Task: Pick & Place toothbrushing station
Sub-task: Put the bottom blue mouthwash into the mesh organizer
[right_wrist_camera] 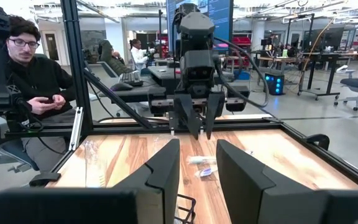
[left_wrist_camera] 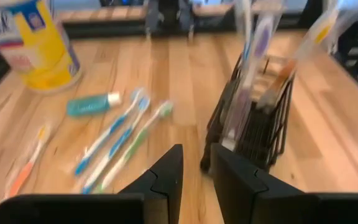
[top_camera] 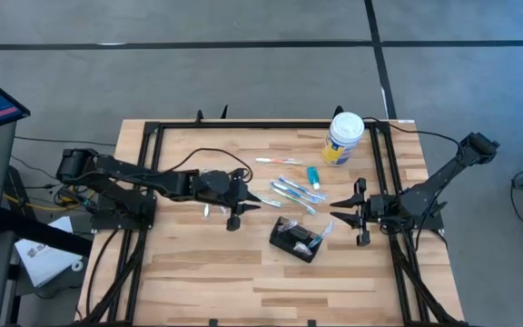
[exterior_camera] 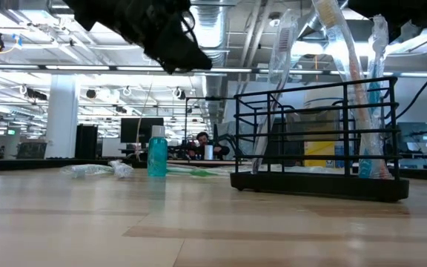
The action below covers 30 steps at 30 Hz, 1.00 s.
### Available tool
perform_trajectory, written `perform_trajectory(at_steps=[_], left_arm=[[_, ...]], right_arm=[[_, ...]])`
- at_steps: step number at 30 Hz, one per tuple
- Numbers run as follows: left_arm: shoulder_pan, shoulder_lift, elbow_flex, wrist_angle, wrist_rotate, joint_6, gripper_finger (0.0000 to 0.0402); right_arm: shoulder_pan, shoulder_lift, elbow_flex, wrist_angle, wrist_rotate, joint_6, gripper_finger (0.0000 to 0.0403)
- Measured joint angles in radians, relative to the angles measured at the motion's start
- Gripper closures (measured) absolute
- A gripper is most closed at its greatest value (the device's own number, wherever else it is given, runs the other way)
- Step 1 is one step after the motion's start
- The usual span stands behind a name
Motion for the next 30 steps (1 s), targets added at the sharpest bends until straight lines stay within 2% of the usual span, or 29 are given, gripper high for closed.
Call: perform_trajectory(at_steps=[3,13,21,30], left_arm=[[0.0,0.0,0.0,-0.047,-0.025,0.0,0.0325],[0.008,0.0,0.0,-0.126,-0.23,0.0,0.0325],[0.054,0.0,0.0,-0.267,-0.235,-0.058,0.0325],[0.064,0.001,0.0,-0.298,-0.225,-0.018,0.0325]], right_arm=[[0.0,0.0,0.0,0.0,0.0,0.0,0.0305],[0.0,0.0,0.0,0.0,0.0,0.0,0.0305],[0.0,0.0,0.0,0.0,0.0,0.0,0.0305],[0.0,0.0,0.0,0.0,0.0,0.0,0.0305]])
